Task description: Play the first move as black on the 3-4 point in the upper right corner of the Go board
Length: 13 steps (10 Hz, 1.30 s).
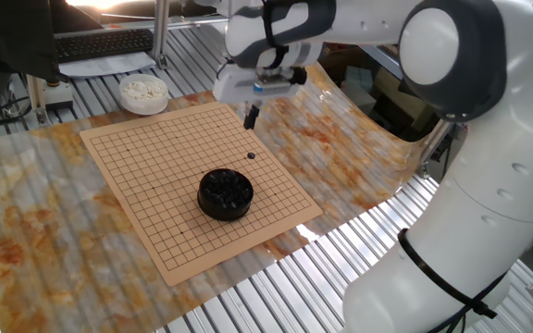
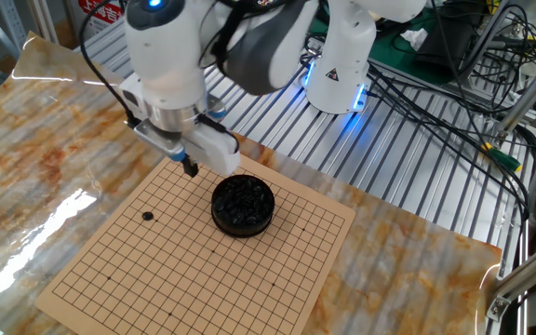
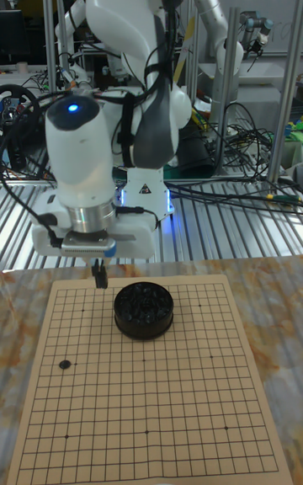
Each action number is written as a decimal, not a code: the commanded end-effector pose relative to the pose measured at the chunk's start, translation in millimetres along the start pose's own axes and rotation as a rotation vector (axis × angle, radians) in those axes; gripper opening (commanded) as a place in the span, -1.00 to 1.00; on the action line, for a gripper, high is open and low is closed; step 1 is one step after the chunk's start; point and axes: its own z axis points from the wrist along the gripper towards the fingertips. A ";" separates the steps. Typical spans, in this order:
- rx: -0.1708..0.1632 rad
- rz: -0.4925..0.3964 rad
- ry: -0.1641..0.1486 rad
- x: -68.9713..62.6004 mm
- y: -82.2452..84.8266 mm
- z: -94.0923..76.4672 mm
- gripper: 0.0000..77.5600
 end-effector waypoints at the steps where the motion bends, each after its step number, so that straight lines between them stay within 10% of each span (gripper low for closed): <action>1: 0.021 -0.007 0.006 3.1 13.4 -38.0 -0.97; 13: 0.050 -0.009 -0.011 14.0 15.4 -49.8 -0.97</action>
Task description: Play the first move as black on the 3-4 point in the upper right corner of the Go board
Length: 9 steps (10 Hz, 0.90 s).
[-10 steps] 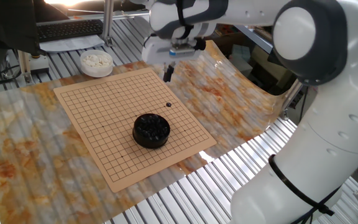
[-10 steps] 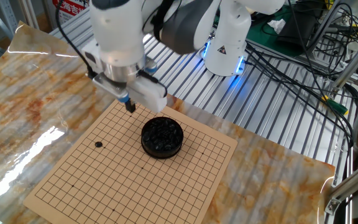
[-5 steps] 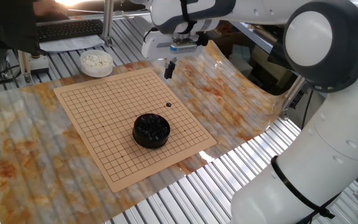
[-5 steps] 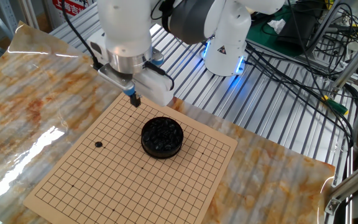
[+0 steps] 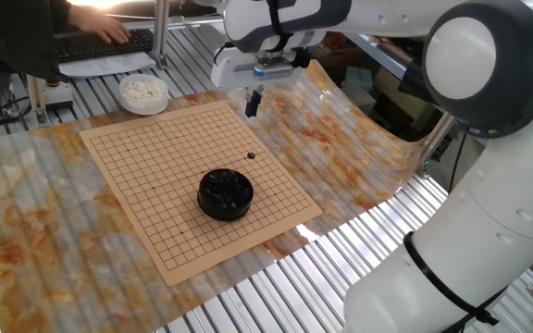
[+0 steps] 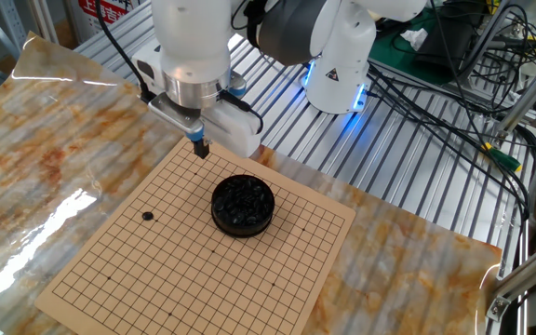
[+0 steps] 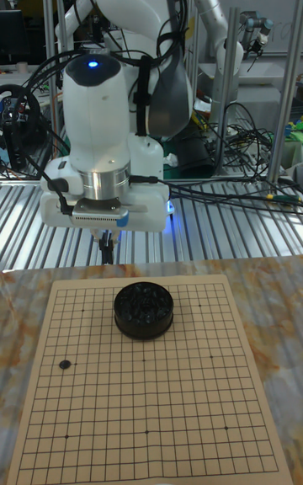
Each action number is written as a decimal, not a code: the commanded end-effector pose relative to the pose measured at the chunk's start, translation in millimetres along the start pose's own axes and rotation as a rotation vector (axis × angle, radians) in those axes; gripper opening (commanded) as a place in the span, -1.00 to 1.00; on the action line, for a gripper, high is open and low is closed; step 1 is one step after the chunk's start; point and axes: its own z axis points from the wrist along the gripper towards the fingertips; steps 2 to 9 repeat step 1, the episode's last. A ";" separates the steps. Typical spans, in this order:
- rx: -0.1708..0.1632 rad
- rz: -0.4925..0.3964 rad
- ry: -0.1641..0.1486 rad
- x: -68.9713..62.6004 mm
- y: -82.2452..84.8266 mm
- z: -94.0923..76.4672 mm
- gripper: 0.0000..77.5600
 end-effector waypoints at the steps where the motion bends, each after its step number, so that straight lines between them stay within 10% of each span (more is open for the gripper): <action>1: 0.005 -0.004 -0.001 -0.5 -0.4 -1.4 -0.97; 9: 0.005 -0.004 -0.001 -0.5 -0.4 -1.4 -0.97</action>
